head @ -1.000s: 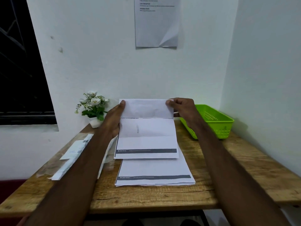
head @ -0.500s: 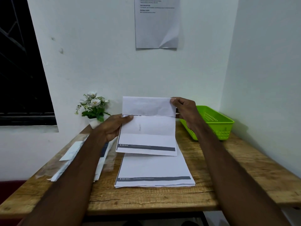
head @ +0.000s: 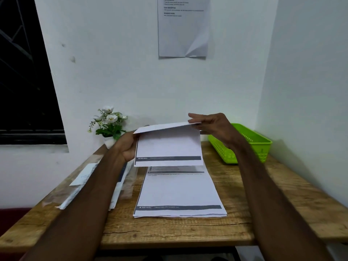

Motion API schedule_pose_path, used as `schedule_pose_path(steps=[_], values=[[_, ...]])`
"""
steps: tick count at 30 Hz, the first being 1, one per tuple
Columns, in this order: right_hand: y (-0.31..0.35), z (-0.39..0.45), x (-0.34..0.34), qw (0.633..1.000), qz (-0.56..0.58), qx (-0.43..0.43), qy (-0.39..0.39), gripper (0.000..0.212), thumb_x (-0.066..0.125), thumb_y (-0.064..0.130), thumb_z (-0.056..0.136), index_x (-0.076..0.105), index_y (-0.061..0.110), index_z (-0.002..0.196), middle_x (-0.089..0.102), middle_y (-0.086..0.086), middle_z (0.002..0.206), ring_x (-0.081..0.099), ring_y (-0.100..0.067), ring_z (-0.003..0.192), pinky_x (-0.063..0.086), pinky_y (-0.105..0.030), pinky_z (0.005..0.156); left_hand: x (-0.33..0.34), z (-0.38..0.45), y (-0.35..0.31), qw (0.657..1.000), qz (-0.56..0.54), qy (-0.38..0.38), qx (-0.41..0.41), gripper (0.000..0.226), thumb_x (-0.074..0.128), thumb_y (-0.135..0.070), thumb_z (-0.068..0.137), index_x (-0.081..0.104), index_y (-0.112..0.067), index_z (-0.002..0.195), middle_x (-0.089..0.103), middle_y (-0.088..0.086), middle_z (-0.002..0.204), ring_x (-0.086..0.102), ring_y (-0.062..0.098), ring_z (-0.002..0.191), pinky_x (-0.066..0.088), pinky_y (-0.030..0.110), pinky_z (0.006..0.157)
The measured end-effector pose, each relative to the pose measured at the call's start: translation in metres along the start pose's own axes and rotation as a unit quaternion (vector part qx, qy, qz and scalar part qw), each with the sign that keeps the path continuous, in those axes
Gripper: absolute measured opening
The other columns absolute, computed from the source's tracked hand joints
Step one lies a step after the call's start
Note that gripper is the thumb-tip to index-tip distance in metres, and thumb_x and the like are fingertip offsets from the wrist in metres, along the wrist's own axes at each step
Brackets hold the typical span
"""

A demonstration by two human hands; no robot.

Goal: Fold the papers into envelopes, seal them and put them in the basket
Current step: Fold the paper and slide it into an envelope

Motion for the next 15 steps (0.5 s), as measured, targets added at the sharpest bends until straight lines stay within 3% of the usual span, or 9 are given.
schedule_pose_path(steps=[2, 4, 6, 8, 11, 13, 15], values=[[0.000, -0.001, 0.004, 0.999, -0.030, 0.000, 0.015, 0.031, 0.063, -0.007, 0.093, 0.074, 0.003, 0.119, 0.061, 0.004, 0.144, 0.057, -0.011, 0.132, 0.052, -0.039, 0.102, -0.002, 0.001, -0.001, 1.000, -0.011, -0.004, 0.002, 0.035, 0.043, -0.022, 0.107, 0.074, -0.006, 0.103, 0.075, 0.017, 0.100, 0.077, 0.027, 0.078, 0.063, 0.040, 0.065], [-0.002, -0.001, 0.005, 0.998, -0.062, 0.005, 0.012, 0.031, 0.064, -0.008, 0.092, 0.075, 0.003, 0.119, 0.057, 0.002, 0.148, 0.054, -0.012, 0.135, 0.050, -0.043, 0.103, -0.008, 0.004, 0.000, 1.000, -0.020, -0.020, -0.001, 0.047, 0.036, -0.040, 0.109, 0.069, -0.008, 0.116, 0.075, 0.016, 0.097, 0.075, 0.030, 0.083, 0.060, 0.043, 0.075], [-0.003, -0.001, 0.005, 0.996, -0.084, 0.002, 0.007, 0.030, 0.066, -0.007, 0.091, 0.075, 0.003, 0.118, 0.055, -0.001, 0.150, 0.052, -0.011, 0.137, 0.050, -0.036, 0.101, -0.012, 0.008, -0.001, 1.000, -0.013, -0.023, 0.002, 0.063, 0.031, -0.059, 0.106, 0.067, -0.011, 0.126, 0.077, 0.017, 0.101, 0.072, 0.032, 0.094, 0.056, 0.046, 0.085], [-0.003, 0.000, 0.006, 0.994, -0.113, -0.010, 0.006, 0.030, 0.068, -0.009, 0.090, 0.075, 0.001, 0.118, 0.052, -0.006, 0.152, 0.049, -0.012, 0.139, 0.045, -0.028, 0.109, -0.009, 0.008, 0.000, 1.000, -0.002, -0.001, -0.004, 0.068, 0.038, -0.066, 0.101, 0.069, -0.011, 0.123, 0.076, 0.019, 0.112, 0.072, 0.034, 0.102, 0.058, 0.048, 0.086], [-0.007, 0.000, 0.007, 0.987, -0.162, -0.015, 0.008, 0.030, 0.070, -0.009, 0.089, 0.075, 0.002, 0.117, 0.050, -0.006, 0.153, 0.048, -0.013, 0.140, 0.038, -0.026, 0.117, -0.002, 0.006, 0.002, 1.000, 0.018, 0.024, -0.006, 0.046, 0.058, -0.041, 0.101, 0.067, -0.005, 0.127, 0.072, 0.022, 0.122, 0.075, 0.033, 0.100, 0.064, 0.048, 0.075], [-0.009, 0.000, 0.007, 0.982, -0.188, -0.015, 0.012, 0.031, 0.070, -0.009, 0.088, 0.076, 0.004, 0.116, 0.049, -0.005, 0.154, 0.047, -0.013, 0.141, 0.036, -0.028, 0.118, -0.003, 0.007, 0.001, 0.999, 0.035, 0.015, 0.018, 0.041, 0.059, -0.024, 0.102, 0.059, -0.002, 0.137, 0.067, 0.023, 0.130, 0.073, 0.032, 0.102, 0.064, 0.048, 0.072], [-0.012, 0.000, 0.008, 0.978, -0.207, -0.012, 0.022, 0.032, 0.069, -0.010, 0.089, 0.077, 0.007, 0.115, 0.048, -0.004, 0.154, 0.046, -0.012, 0.142, 0.036, -0.027, 0.118, -0.004, 0.008, -0.002, 0.998, 0.039, 0.008, 0.046, 0.036, 0.058, -0.019, 0.103, 0.060, -0.004, 0.135, 0.066, 0.023, 0.132, 0.073, 0.030, 0.101, 0.065, 0.047, 0.072]])
Point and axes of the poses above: each hand's wrist, its own z-axis towards the middle knuckle, its own x-axis out of the palm, y = z × x, the point moved 10 cm from there along z, towards the middle knuckle
